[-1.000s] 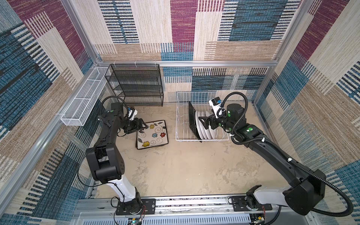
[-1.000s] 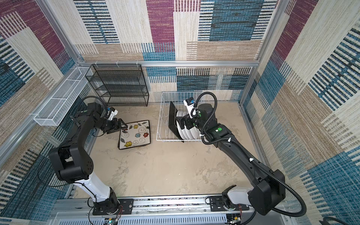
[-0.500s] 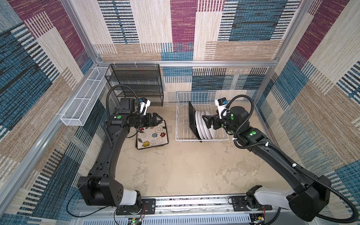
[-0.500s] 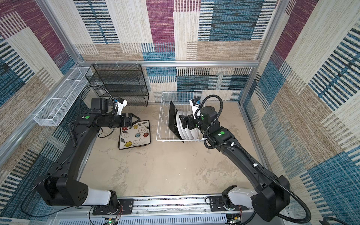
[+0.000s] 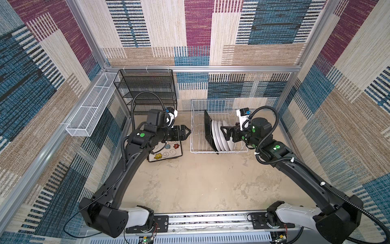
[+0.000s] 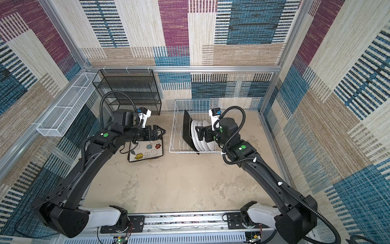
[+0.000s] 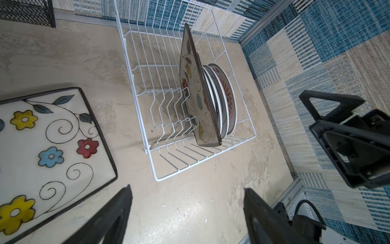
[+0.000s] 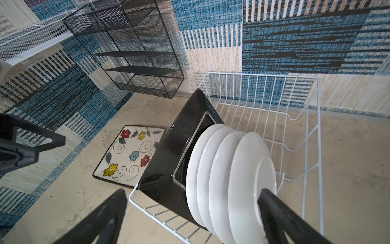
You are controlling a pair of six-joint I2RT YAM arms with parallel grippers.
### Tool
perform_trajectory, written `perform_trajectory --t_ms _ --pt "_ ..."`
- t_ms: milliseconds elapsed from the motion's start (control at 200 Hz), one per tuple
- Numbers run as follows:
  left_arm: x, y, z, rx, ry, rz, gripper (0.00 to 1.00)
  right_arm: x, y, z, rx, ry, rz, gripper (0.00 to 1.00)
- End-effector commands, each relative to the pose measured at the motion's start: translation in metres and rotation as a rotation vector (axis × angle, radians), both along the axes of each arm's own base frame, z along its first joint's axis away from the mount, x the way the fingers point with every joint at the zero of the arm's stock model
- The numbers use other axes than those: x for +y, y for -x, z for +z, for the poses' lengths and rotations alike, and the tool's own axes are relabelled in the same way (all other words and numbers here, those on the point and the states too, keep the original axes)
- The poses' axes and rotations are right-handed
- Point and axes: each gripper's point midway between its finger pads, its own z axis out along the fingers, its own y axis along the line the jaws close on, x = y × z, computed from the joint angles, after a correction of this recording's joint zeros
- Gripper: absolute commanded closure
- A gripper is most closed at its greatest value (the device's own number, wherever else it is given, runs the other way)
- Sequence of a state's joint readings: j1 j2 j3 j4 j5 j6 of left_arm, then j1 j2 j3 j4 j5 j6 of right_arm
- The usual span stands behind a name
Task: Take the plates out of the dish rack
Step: 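Move the left gripper back over the rack toward the outermost square plate, then close the left gripper on the top edge of the black-backed square plate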
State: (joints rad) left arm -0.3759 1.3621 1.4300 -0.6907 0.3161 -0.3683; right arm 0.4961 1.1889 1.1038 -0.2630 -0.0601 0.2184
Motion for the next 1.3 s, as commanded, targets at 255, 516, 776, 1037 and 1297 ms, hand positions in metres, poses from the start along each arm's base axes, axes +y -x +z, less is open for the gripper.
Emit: perform_trajectory --t_ms 255,516,776,1037,1297 --pt "-0.049 -0.040 -0.028 0.053 -0.016 -0.009 0.22 -0.007 0.007 -0.018 0.088 -0.028 -0.033 0.01" --pt "-0.090 -0.064 -0.036 0.080 0.006 -0.062 0.26 -0.019 0.004 -0.021 0.087 -0.016 -0.068 0.01" --pt "-0.113 -0.086 -0.057 0.126 0.012 -0.061 0.37 -0.033 0.000 -0.024 0.083 -0.019 -0.098 0.01" --pt "-0.126 -0.097 -0.076 0.173 0.018 -0.040 0.46 -0.043 -0.003 -0.024 0.077 -0.020 -0.111 0.01" --pt "-0.130 -0.099 -0.086 0.211 0.028 -0.023 0.57 -0.046 -0.005 -0.026 0.076 -0.025 -0.116 0.01"
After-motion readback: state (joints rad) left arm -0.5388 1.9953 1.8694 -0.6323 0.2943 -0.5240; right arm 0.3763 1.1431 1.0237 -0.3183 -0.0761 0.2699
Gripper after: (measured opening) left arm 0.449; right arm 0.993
